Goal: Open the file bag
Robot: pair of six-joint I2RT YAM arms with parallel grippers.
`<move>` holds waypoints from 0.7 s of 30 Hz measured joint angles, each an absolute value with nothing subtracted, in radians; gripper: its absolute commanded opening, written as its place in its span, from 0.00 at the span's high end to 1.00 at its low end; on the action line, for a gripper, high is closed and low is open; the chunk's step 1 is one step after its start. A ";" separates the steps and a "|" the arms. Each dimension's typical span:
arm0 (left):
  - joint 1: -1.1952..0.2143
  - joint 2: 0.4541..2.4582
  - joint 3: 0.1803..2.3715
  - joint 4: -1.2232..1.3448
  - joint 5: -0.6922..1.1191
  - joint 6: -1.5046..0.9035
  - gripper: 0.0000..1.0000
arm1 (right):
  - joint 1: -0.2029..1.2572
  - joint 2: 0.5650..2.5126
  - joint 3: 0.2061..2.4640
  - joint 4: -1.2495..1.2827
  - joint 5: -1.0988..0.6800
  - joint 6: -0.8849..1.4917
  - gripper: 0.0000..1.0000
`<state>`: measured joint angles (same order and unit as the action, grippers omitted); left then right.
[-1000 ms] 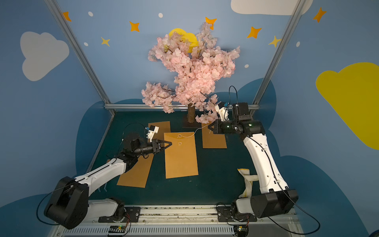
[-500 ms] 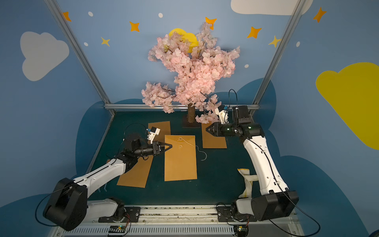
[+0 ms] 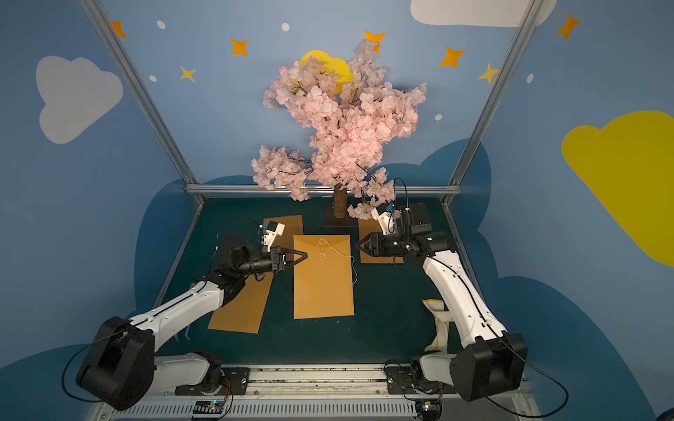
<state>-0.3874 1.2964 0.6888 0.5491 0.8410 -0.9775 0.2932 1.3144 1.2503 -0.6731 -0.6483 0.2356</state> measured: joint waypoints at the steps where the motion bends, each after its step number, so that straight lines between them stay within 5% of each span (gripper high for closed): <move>1: -0.389 1.296 0.689 0.555 0.841 -0.981 0.97 | 0.304 1.319 1.247 -0.657 -0.650 0.244 0.59; 21: -0.400 1.255 0.674 0.621 0.796 -1.031 0.98 | 0.357 1.354 1.097 -0.369 -0.693 0.456 0.54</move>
